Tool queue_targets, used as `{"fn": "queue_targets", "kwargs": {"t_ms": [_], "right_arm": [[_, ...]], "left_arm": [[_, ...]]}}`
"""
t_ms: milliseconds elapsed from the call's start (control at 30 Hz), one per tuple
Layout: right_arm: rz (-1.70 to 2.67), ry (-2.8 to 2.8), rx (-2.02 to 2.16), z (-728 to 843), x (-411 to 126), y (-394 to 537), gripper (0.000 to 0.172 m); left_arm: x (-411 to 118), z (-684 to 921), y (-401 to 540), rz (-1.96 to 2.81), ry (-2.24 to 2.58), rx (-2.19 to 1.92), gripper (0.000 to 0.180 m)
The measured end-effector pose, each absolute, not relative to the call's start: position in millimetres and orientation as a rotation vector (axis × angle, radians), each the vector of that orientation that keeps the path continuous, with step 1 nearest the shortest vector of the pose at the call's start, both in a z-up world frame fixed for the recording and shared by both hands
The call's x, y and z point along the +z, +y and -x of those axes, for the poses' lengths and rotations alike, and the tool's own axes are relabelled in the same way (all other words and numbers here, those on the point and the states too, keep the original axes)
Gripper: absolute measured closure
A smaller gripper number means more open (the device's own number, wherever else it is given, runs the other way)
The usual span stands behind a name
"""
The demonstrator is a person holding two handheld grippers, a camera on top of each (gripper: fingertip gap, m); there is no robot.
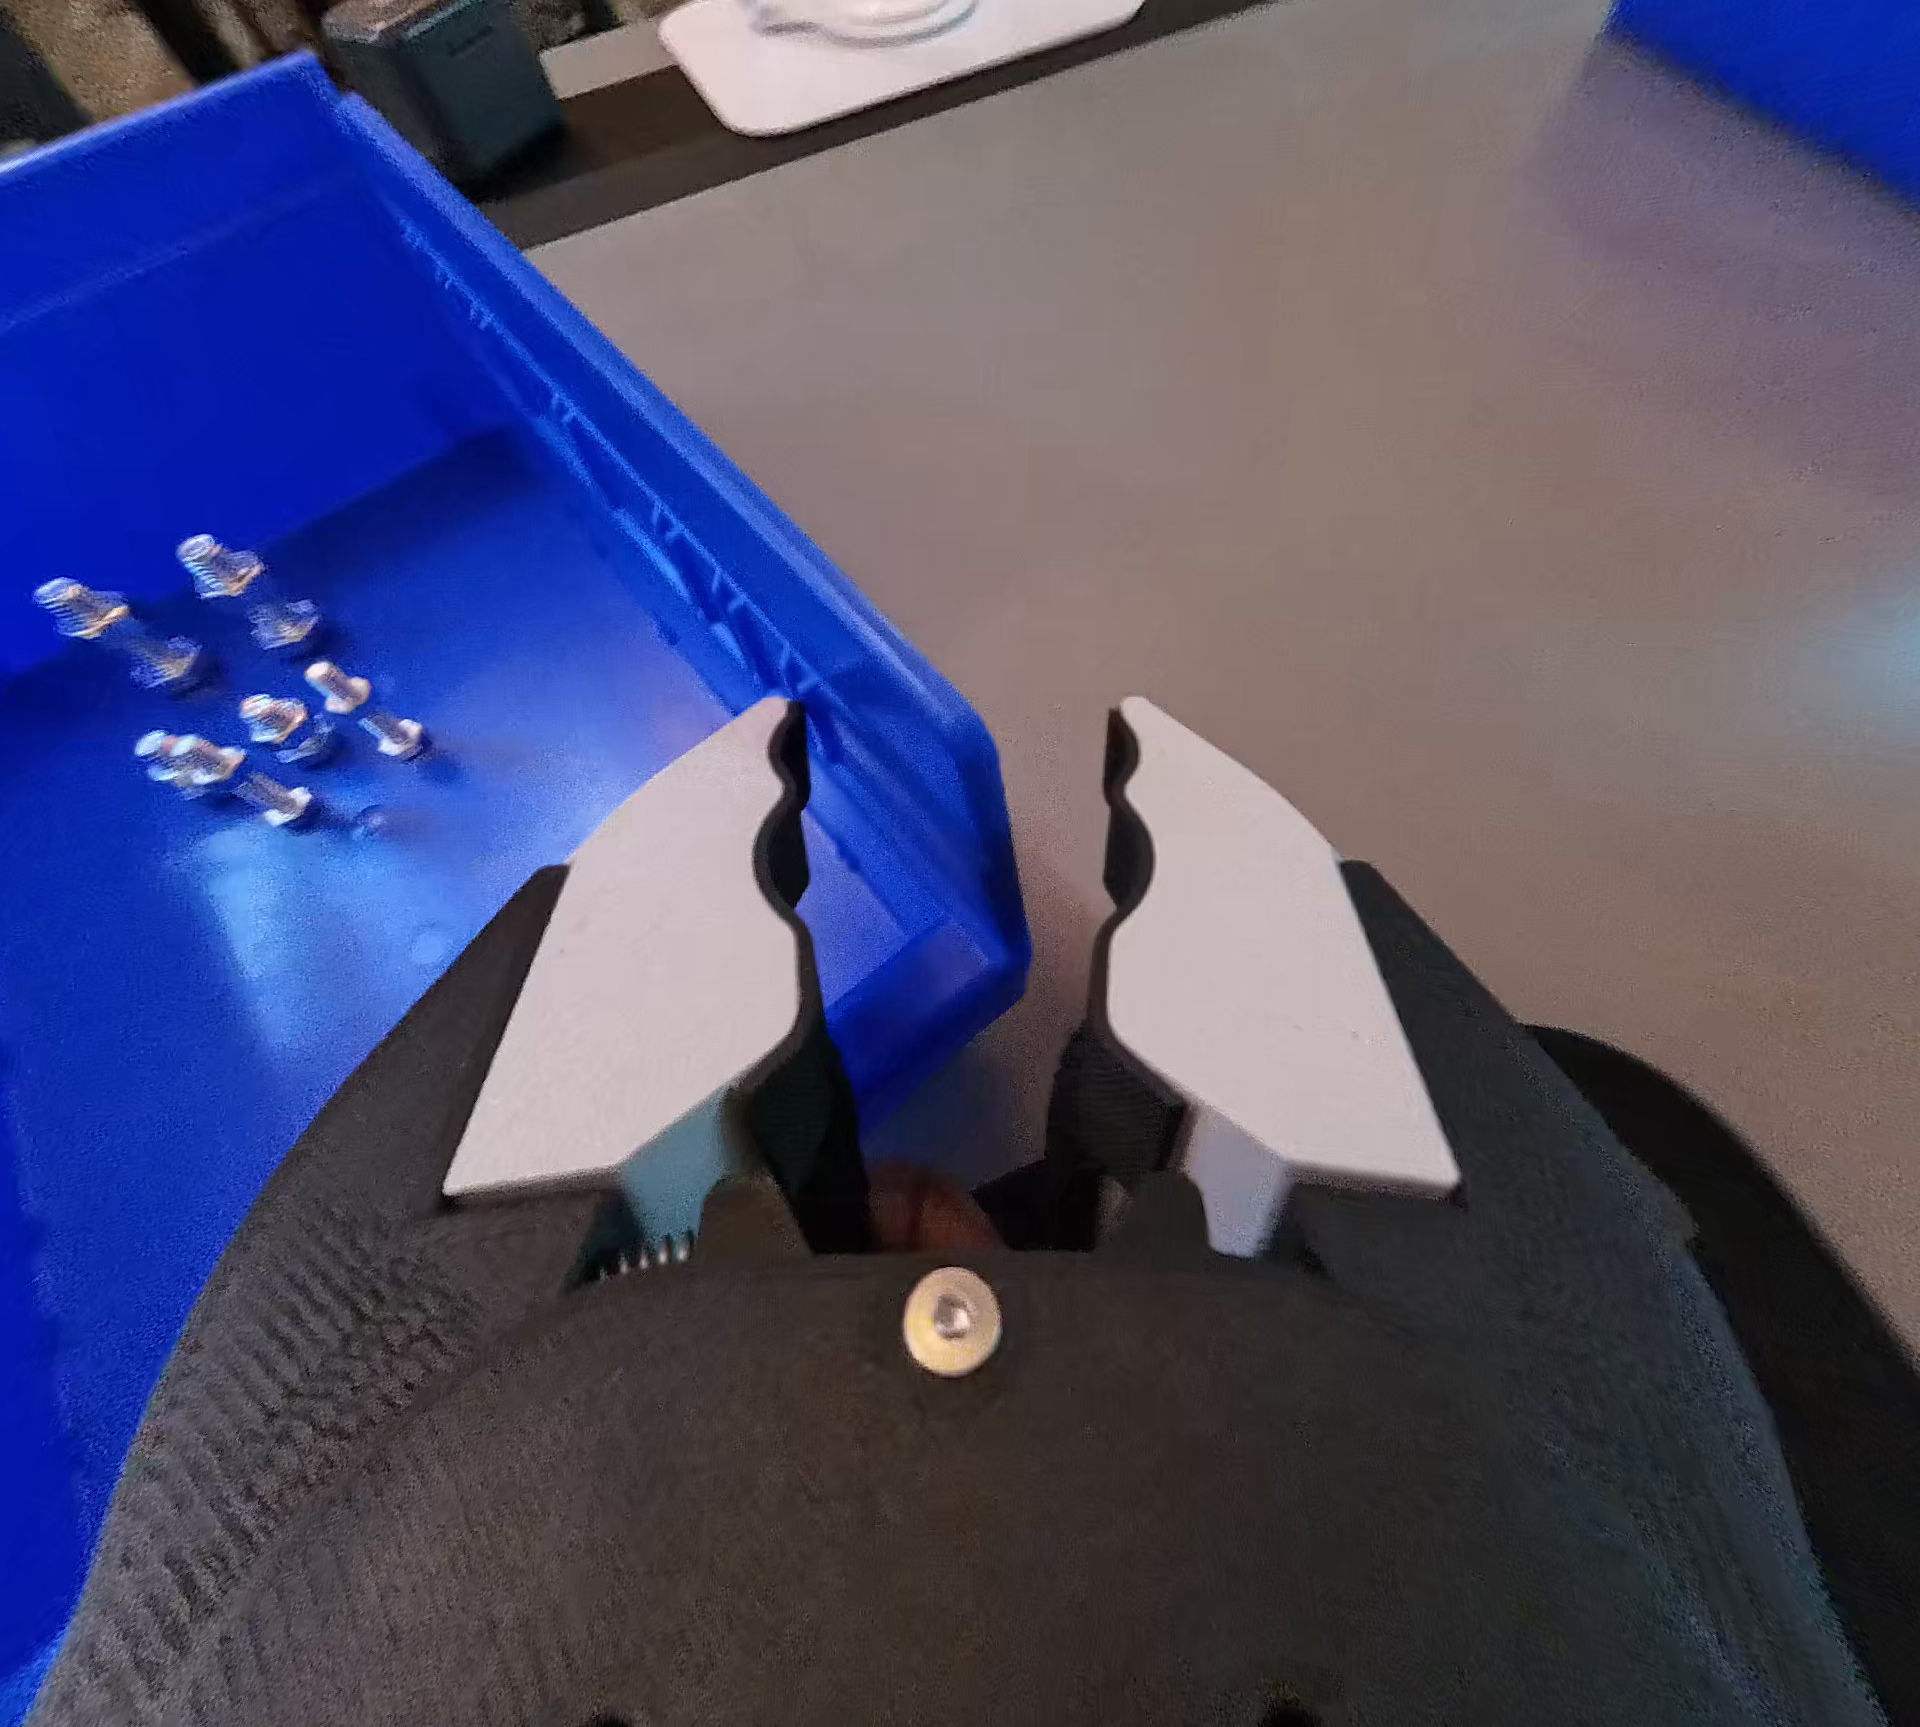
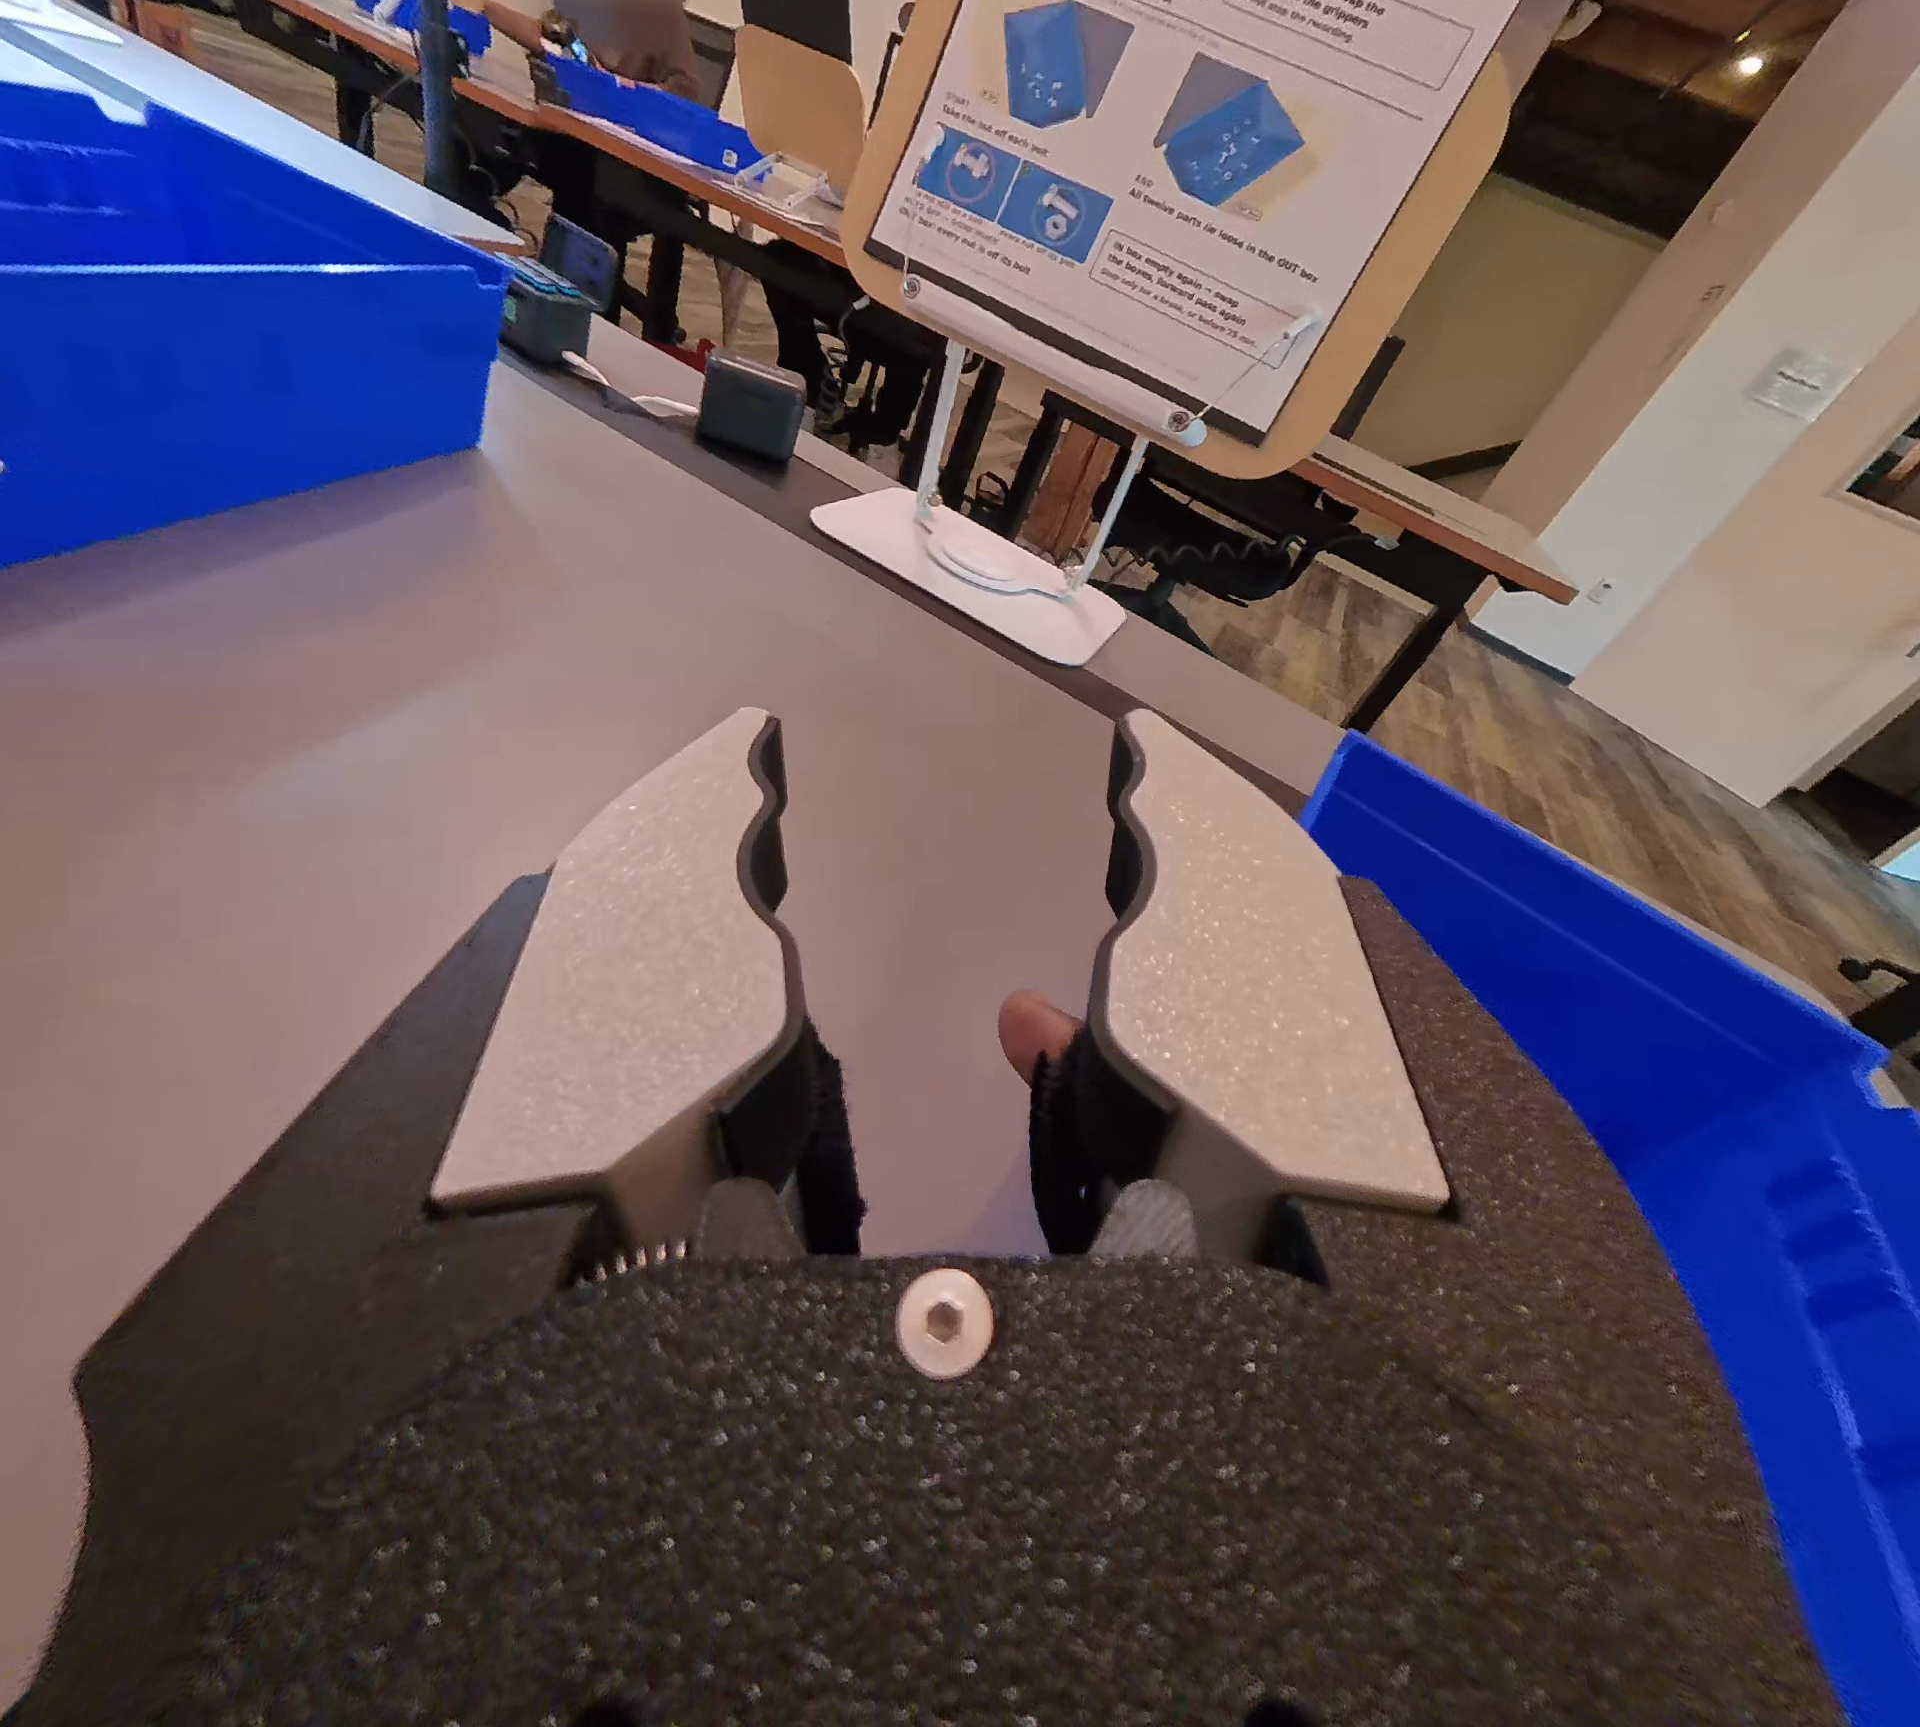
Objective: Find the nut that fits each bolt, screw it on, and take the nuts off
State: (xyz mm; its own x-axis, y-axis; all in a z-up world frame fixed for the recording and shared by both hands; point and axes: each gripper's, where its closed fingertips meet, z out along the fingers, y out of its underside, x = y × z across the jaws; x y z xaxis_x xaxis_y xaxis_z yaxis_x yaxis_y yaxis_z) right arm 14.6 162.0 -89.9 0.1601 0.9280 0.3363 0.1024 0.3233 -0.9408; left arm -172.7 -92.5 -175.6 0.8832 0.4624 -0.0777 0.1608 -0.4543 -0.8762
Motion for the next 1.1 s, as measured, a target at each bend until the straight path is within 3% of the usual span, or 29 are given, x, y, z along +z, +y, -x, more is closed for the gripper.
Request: {"fn": "queue_targets", "kwargs": {"t_ms": [133, 267, 400, 733, 933, 1100], "right_arm": [[1.066, -1.281, 0.905, -13, -93, 147, 0.114], [1.069, -1.313, 0.979, -10, -109, 132, 0.117], [1.1, -1.333, 1.024, -8, -128, 127, 0.117], [1.12, -1.28, 1.052, -11, -127, 134, 0.119], [1.13, -1.26, 1.06, -12, -126, 137, 0.119], [1.13, -1.26, 1.06, -12, -126, 137, 0.119]], "left_arm": [[-122, 175, -99, 1.893, -0.409, 0.214, 0.124], [-95, 245, -123, 1.942, -0.51, 0.358, 0.13], [-115, 321, -131, 2.154, -0.676, 0.359, 0.141], [-201, 390, -125, 2.556, -0.829, 0.311, 0.142], [-220, 393, -124, 2.61, -0.846, 0.266, 0.16], [-200, 384, -120, 2.567, -0.784, 0.291, 0.161]]}}
